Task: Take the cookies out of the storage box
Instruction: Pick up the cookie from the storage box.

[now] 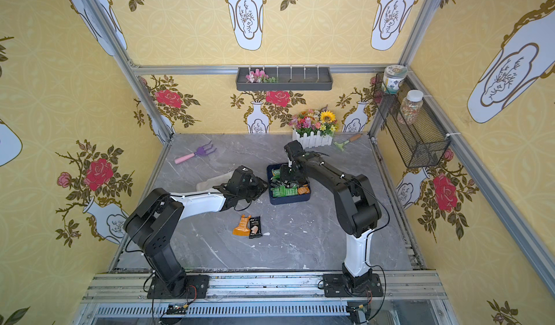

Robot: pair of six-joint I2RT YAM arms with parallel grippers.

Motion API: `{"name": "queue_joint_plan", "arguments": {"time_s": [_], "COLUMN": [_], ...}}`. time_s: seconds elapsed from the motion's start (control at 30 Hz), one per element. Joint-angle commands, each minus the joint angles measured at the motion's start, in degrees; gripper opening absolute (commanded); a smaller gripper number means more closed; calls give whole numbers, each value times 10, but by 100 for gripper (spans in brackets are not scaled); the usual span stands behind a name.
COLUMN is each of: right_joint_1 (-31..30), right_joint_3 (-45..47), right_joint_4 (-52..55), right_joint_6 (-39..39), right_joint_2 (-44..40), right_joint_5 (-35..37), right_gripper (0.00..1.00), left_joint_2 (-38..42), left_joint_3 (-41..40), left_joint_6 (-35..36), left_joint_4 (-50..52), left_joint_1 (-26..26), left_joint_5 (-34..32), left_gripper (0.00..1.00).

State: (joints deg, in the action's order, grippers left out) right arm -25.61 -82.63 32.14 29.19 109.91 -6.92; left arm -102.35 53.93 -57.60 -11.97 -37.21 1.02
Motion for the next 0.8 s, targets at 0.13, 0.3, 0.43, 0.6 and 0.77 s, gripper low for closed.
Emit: {"name": "queue_joint_plan", "arguments": {"time_s": [0.13, 0.3, 0.43, 0.6, 0.77], "right_joint_1": [-3, -11, -11, -10, -11], "right_joint_3": [12, 16, 19, 12, 8], "right_joint_4": [-61, -63, -71, -73, -62], "right_joint_6": [91, 114, 121, 116, 100], "right_joint_2": [15, 29, 34, 38, 15], "right_joint_5": [-1, 14, 16, 15, 23], "right_gripper": [59, 54, 54, 46, 36], "left_joint_2": [-16, -24, -31, -38, -34], "left_joint_3": [5, 9, 13, 15, 14], "left_joint_6": [2, 2, 3, 3, 4], "left_joint_4": [2, 2, 2, 2, 5], "left_joint_1": [-4, -8, -12, -15, -15], "left_joint_5": [0, 4, 1, 0, -7], "left_gripper": [38, 37, 34, 30, 29]}}
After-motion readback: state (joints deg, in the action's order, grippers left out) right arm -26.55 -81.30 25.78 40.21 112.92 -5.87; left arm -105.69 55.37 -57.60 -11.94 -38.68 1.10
